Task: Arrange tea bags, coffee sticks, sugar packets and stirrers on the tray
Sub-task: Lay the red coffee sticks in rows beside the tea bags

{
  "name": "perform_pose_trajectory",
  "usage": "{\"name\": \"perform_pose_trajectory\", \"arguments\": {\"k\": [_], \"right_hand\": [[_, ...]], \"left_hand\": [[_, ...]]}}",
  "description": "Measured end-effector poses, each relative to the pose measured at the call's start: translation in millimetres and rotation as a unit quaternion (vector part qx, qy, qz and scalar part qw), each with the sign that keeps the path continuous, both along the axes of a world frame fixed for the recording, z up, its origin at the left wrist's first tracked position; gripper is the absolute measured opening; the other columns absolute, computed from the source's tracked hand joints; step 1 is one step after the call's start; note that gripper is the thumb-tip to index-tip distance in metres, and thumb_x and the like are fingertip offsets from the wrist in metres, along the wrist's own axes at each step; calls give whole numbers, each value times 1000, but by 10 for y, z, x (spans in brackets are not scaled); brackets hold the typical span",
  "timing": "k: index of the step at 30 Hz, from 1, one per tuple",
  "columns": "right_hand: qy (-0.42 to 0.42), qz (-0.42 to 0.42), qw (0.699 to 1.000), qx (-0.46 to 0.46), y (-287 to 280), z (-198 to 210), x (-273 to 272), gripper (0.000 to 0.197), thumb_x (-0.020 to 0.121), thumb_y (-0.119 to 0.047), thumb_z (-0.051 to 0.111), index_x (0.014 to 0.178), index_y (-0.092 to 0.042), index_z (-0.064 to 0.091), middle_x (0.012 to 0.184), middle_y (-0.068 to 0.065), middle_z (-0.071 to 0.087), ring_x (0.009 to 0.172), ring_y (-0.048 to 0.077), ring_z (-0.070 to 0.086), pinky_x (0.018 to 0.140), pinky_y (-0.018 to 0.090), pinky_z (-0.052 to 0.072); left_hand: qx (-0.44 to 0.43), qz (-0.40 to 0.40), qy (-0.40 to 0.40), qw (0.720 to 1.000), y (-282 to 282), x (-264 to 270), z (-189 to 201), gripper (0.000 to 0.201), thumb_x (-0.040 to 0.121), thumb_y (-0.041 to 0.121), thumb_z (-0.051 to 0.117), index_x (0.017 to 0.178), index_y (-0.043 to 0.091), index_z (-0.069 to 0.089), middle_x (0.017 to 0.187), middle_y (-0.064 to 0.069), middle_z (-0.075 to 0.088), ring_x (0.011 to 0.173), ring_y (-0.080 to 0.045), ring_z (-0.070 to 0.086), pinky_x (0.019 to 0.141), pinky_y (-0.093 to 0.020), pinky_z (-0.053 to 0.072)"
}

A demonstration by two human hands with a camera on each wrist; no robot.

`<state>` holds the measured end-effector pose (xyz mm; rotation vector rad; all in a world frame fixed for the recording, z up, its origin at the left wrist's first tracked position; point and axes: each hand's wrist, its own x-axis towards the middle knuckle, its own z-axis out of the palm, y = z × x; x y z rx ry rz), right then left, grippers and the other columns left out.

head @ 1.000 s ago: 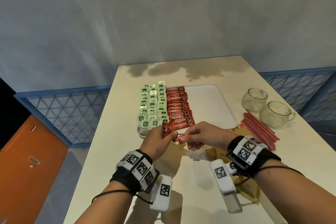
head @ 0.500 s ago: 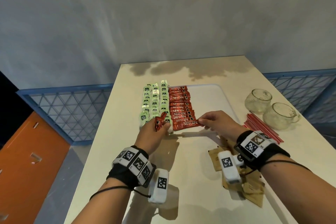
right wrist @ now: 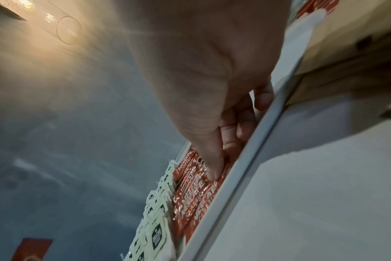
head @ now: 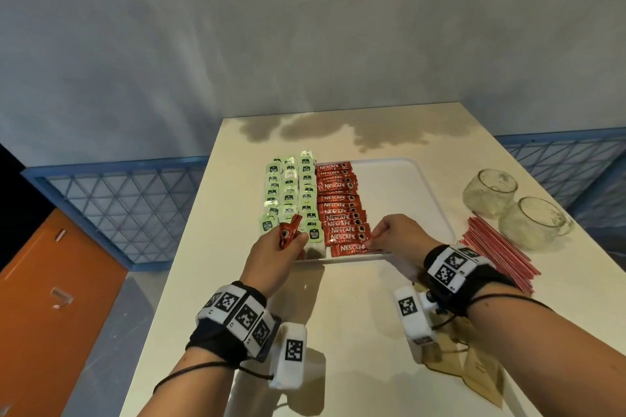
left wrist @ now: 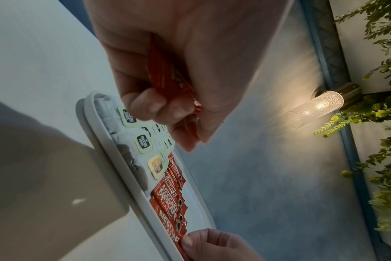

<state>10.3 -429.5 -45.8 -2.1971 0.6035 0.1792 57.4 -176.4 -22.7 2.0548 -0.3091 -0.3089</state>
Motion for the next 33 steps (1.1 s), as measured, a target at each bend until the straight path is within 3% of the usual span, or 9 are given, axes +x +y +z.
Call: {"name": "perform_pose_trajectory", "arguments": {"k": [3,6,10,14,26,29,31,33], "right_hand": [[-5,-22,1000,12,5,-9,58,25,74,-21,85,71,-17,60,77,4,72,75,19,70,80,37,59],[3,-26,1000,-12,8,9,118,27,75,-27,85,70,-19,59,75,-1,68,70,15,63,71,32,53],[10,-22,999,-31,20,15,191,27,74,-32,83,70,-21,59,81,-3,67,83,17,63,81,36,51],[19,-18,999,-40,66,19,218,30,74,-37,82,73,-21,57,85,-1,68,87,19,63,83,38,51],[-7,-71,997,-1,50,3,161,28,77,-31,81,84,-18,58,93,1,66,85,19,62,78,37,52],[-42,-101,994,11,41,13,112,26,80,-33,79,87,-17,61,93,1,66,88,21,64,82,42,56],[-93,-108,988,52,91,113,50,23,84,-30,76,90,-12,64,90,2,67,83,18,64,73,35,55],[-133,-71,982,112,215,287,-40,23,88,-32,71,93,-10,68,86,1,69,70,11,60,62,21,47]], "left_hand": [[-16,4,19,1000,1,31,-20,18,95,34,60,89,18,65,79,2,72,54,-3,55,58,-28,40],[-14,-2,33,999,-4,38,-29,14,94,32,61,86,22,65,79,2,72,54,-4,54,56,-28,39],[-21,-15,71,997,-16,41,-32,20,93,28,62,77,18,67,66,8,68,42,-1,49,48,-24,39],[-42,-15,118,992,-15,57,-35,20,94,27,61,84,12,69,75,-1,71,43,-11,46,43,-23,38],[-23,-25,161,986,-28,14,-6,20,96,23,53,100,9,66,84,-3,72,44,-10,49,41,-21,40],[-115,-62,238,962,-42,-41,38,17,101,13,49,106,6,64,84,-6,71,52,-12,58,47,-23,50],[-153,-82,271,947,-47,-61,59,21,102,13,48,112,2,63,83,-8,73,57,-16,64,52,-25,55],[-138,-101,264,949,-73,-79,84,22,100,16,52,115,3,63,84,-11,74,55,-17,64,49,-26,54]]}}
